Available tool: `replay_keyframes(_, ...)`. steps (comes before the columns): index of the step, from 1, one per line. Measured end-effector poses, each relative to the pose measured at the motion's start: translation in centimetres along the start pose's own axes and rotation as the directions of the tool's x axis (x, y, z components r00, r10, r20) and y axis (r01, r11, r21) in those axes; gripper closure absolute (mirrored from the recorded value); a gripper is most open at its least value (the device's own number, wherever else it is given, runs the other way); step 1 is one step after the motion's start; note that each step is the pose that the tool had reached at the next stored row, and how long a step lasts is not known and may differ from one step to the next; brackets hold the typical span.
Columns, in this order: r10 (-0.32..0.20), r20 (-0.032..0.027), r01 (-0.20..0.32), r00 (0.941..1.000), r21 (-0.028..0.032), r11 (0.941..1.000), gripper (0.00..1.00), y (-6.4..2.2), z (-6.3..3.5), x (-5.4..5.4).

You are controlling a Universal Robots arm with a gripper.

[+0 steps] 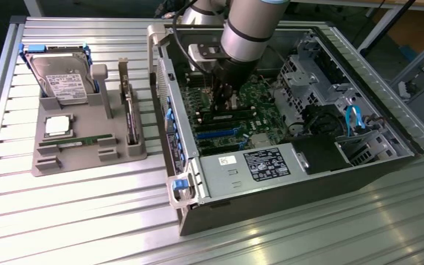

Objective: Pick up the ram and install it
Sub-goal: 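Press down the ram until it locks into place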

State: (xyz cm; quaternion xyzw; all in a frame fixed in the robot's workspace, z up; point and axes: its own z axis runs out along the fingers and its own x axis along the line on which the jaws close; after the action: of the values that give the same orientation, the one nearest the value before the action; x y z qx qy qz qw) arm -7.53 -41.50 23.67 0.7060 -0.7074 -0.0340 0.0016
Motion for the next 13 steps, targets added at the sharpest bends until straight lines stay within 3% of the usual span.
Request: replay_keyframes(13,0.000,-0.0005,0.000,1.0000,-0.0003,1.0000,0.90,0.06,0.34,0.03)
